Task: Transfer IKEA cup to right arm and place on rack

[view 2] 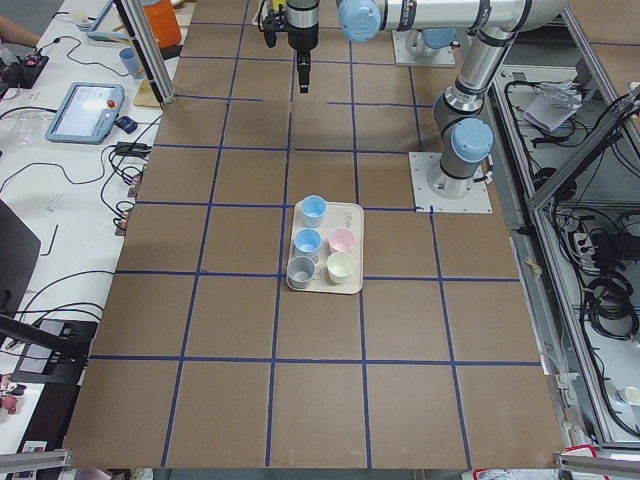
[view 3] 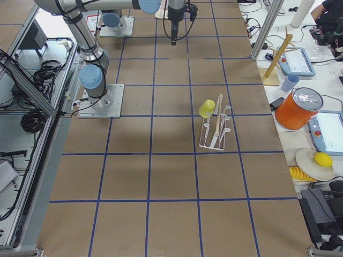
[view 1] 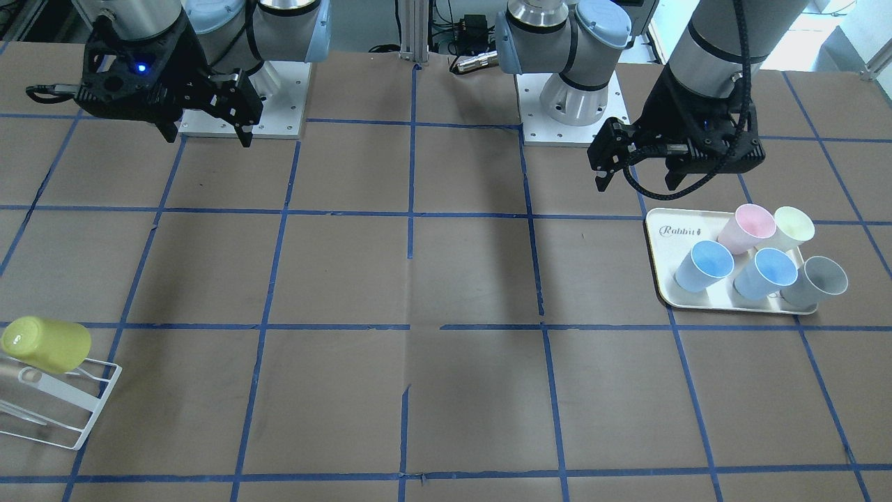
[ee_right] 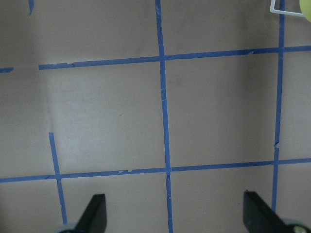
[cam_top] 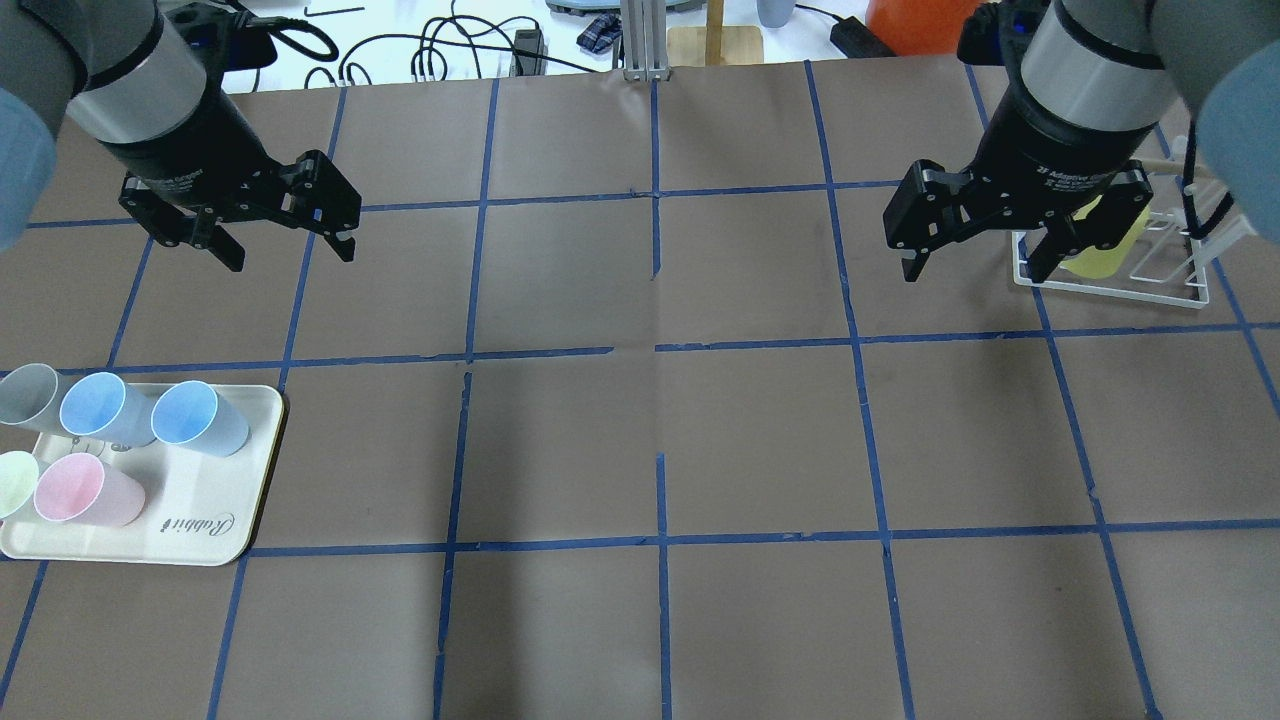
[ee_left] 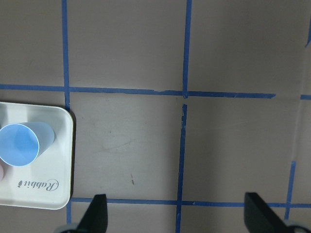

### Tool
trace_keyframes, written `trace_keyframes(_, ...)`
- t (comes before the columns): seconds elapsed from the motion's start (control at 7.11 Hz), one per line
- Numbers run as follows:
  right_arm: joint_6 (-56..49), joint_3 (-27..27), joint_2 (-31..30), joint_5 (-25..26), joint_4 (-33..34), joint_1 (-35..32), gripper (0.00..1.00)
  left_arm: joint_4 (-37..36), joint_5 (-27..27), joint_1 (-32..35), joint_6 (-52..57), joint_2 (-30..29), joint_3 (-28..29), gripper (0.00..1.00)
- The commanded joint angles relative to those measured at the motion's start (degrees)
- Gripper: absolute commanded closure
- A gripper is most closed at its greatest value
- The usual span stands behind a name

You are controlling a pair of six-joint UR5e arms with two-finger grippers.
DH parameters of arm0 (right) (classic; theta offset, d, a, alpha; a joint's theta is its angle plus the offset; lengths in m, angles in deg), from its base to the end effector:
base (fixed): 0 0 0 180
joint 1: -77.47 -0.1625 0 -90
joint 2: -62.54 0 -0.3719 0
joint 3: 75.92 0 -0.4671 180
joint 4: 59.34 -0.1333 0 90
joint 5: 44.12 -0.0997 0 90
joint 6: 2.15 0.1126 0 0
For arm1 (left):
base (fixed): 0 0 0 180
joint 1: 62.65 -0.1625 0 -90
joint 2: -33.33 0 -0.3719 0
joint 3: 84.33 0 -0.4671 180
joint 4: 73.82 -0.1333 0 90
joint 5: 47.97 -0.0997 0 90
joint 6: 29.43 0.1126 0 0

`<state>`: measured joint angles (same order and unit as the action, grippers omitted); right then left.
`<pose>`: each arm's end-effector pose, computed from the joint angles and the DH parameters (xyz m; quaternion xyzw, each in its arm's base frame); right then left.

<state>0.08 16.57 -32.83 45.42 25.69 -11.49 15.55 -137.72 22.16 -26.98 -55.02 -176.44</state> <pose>0.1246 -0.5296 0.4401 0.0286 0.9994 0.0183 0.0038 -0.0829 -0.5662 0.4182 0.0239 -0.9997 0.0016 0.0021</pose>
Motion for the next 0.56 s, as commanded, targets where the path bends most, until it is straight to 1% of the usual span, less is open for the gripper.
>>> trace_keyframes(0.0, -0.56, -0.38, -0.08, 0.37, -0.13, 0.54, 0.00, -0.24, 0.09, 0.09, -0.08, 0.12, -0.35, 0.00)
trace_keyframes(0.42, -0.38, -0.38, -0.34, -0.33, -0.39, 0.18, 0.00, -0.51, -0.34, 0.09, 0.10, 0.12, 0.18, 0.00)
